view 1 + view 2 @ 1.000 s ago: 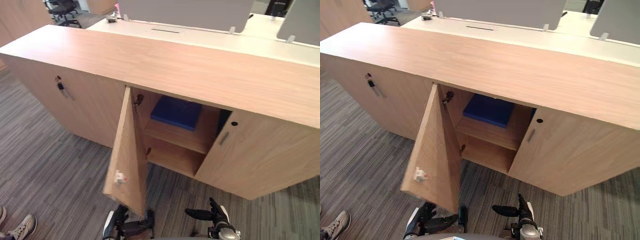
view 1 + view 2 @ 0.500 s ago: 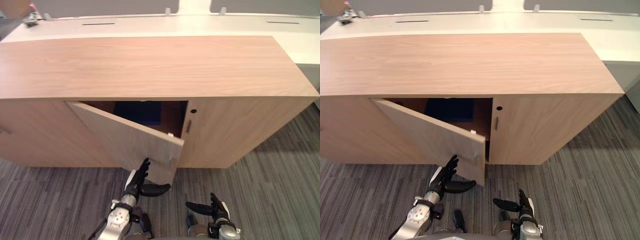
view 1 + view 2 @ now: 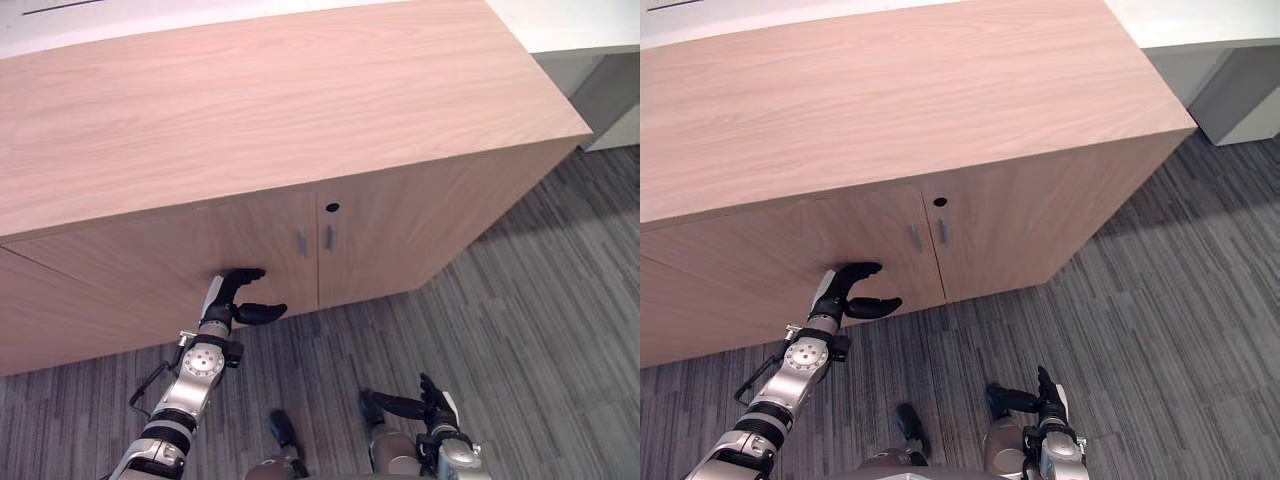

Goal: Walk over to the cabinet, pick up the folder, carry it to the office cabinet, place the folder inside the office cabinet, then close the office cabinet door

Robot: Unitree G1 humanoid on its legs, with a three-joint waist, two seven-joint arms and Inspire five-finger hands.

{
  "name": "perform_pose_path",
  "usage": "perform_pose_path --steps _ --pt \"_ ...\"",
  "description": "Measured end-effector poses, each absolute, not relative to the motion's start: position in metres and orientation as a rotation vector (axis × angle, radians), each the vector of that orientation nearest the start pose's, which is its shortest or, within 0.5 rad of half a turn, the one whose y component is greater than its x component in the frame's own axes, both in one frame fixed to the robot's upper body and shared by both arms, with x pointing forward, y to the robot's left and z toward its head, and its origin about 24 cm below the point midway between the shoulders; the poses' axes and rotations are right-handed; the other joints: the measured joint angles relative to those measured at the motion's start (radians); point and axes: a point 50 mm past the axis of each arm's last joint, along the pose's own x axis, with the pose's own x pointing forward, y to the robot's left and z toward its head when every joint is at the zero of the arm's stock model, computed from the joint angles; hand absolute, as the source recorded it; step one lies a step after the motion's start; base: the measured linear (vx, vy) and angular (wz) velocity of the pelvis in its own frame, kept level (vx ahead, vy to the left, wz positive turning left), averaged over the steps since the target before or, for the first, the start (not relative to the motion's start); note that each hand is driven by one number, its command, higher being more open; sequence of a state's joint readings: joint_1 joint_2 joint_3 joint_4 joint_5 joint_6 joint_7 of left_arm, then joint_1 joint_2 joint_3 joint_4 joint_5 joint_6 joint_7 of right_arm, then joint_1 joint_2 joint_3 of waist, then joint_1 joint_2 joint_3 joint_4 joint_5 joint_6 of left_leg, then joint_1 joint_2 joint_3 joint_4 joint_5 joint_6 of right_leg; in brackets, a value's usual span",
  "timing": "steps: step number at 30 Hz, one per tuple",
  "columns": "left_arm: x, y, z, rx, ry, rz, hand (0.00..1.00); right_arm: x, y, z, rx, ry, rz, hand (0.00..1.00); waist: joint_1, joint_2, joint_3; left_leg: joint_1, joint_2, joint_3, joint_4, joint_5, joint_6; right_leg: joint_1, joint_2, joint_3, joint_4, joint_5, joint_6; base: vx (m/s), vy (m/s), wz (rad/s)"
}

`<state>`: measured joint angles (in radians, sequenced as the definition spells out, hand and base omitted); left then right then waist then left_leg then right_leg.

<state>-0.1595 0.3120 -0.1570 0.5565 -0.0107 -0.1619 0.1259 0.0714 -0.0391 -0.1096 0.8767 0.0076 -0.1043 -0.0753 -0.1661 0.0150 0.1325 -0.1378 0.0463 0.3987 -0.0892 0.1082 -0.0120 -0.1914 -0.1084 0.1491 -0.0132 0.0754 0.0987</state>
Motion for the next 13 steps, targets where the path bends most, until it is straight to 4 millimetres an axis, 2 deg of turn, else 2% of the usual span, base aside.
perform_pose_path --steps 4,5,6,8,10,12,13 --pt "0.239 0.191 -0.037 0.251 0.261 0.005 1.0 0.139 -0.189 -0.138 -0.019 0.844 -0.223 1.0 0.005 -0.001 0.002 0.013 -0.002 -0.039 -0.006 0.01 -0.002 0.029 -0.003 -0.039 -0.002 -0.024 -0.011 -0.09 -0.036 0.22" --pt "0.224 0.189 -0.049 0.222 0.313 -0.009 1.0 0.138 -0.19 -0.138 -0.021 0.847 -0.229 1.0 0.011 -0.002 0.003 0.028 0.001 -0.056 -0.006 0.01 -0.006 0.052 -0.001 -0.058 -0.003 -0.038 -0.004 -0.07 -0.035 0.31" --pt "0.218 0.19 -0.054 0.219 0.336 -0.015 1.0 0.138 -0.191 -0.138 -0.023 0.848 -0.23 1.0 0.016 -0.002 0.003 0.032 0.002 -0.06 -0.006 0.01 -0.007 0.055 -0.001 -0.063 -0.001 -0.041 -0.004 -0.06 -0.033 0.28" --pt "0.19 0.196 -0.077 0.215 0.456 -0.024 1.0 0.136 -0.195 -0.138 -0.033 0.851 -0.234 1.0 0.043 -0.002 0.003 0.044 0.004 -0.061 -0.006 0.01 -0.008 0.07 0.001 -0.062 -0.002 -0.045 -0.002 -0.02 -0.006 0.04" --pt "0.172 0.203 -0.094 0.214 0.557 -0.005 1.0 0.137 -0.196 -0.138 -0.037 0.852 -0.234 1.0 0.055 -0.003 0.003 0.045 0.004 -0.06 -0.006 0.009 -0.008 0.072 0.001 -0.052 -0.003 -0.047 0.001 0.01 0.001 -0.02" --pt "0.138 0.216 -0.121 0.206 0.737 0.06 1.0 0.138 -0.198 -0.138 -0.035 0.851 -0.242 1.0 0.069 -0.005 0.002 0.053 0.003 -0.052 -0.006 0.002 -0.01 0.078 0.0 -0.039 -0.003 -0.049 0.003 0.05 0.005 -0.09" --pt "0.129 0.219 -0.126 0.205 0.78 0.075 1.0 0.139 -0.198 -0.137 -0.034 0.849 -0.244 1.0 0.071 -0.006 0.002 0.058 0.003 -0.05 -0.006 -0.001 -0.011 0.082 0.0 -0.037 -0.004 -0.049 0.004 0.03 0.003 -0.06"
